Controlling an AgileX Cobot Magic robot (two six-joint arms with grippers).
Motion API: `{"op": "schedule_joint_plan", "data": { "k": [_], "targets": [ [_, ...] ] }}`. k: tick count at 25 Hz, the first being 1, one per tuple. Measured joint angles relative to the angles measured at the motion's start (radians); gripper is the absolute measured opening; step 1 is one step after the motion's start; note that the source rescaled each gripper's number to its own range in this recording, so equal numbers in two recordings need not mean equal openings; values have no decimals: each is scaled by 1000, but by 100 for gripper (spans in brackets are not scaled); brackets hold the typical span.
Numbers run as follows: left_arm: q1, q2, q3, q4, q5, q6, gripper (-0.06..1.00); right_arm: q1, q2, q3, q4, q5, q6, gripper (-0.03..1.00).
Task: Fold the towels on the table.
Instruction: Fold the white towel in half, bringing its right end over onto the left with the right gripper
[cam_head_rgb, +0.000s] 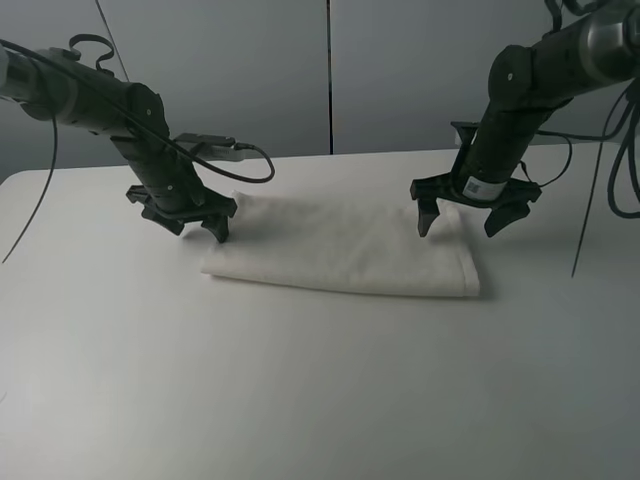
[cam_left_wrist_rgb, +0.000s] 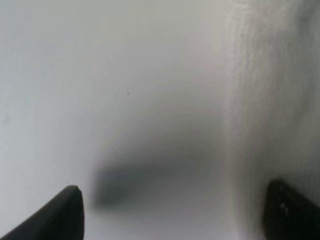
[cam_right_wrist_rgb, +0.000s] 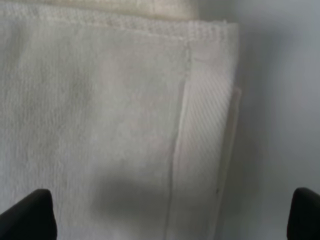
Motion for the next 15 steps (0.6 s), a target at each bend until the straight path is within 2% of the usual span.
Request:
{"op": "schedule_joint_plan", "data": {
  "k": [15],
  "targets": [
    [0, 0, 0, 0, 4, 10, 93, 0, 20, 2, -25, -43, 41, 100]
  ]
}}
